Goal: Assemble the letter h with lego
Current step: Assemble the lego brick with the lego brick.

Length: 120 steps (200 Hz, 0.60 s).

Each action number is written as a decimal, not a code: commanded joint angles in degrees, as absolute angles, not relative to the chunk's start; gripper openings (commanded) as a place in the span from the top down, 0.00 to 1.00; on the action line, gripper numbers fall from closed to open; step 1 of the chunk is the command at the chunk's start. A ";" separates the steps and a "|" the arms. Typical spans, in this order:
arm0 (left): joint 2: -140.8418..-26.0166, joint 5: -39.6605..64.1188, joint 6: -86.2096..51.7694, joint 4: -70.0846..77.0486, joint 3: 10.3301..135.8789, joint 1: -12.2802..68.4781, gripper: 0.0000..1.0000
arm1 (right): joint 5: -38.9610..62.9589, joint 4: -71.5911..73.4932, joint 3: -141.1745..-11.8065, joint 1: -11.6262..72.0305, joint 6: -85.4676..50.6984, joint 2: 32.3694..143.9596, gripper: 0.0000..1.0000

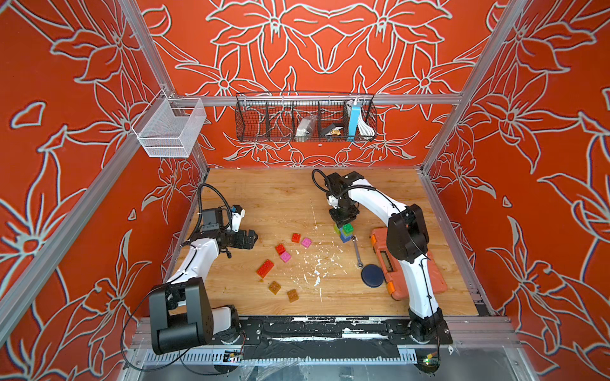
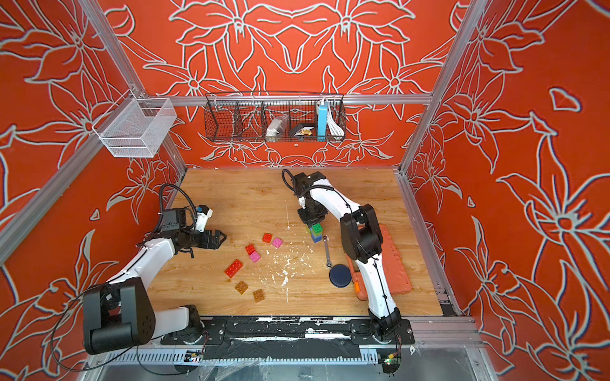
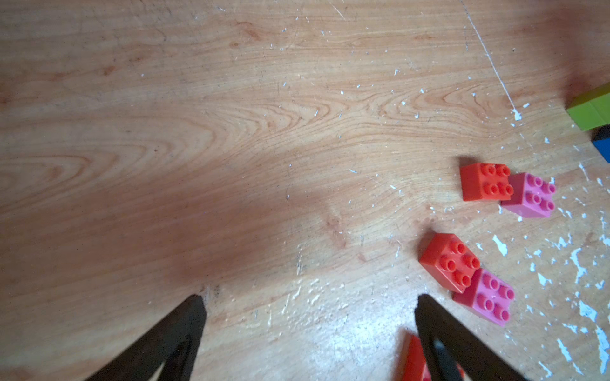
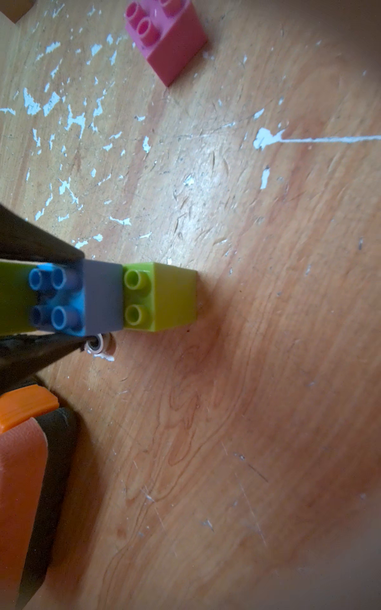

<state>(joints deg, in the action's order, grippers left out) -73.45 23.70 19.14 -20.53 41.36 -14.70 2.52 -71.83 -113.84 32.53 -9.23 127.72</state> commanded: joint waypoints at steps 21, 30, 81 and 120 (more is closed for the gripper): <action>-72.78 24.74 19.95 -21.01 41.89 -15.14 0.00 | 0.23 -74.67 -114.87 33.17 -8.18 130.78 0.77; -72.76 24.61 19.93 -21.01 41.85 -15.13 0.00 | 0.00 -74.72 -114.70 33.19 -8.09 131.03 0.78; -72.65 24.76 19.95 -20.96 41.80 -15.12 0.00 | 1.12 -71.36 -110.09 33.28 -8.21 132.97 0.81; -72.82 24.69 19.94 -21.01 41.92 -15.12 0.00 | 1.98 -69.16 -107.23 33.26 -8.09 133.76 0.82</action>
<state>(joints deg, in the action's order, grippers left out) -73.45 23.73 19.27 -20.53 41.36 -14.70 1.58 -69.93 -111.98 32.91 -8.03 127.42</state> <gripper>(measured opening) 0.995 0.332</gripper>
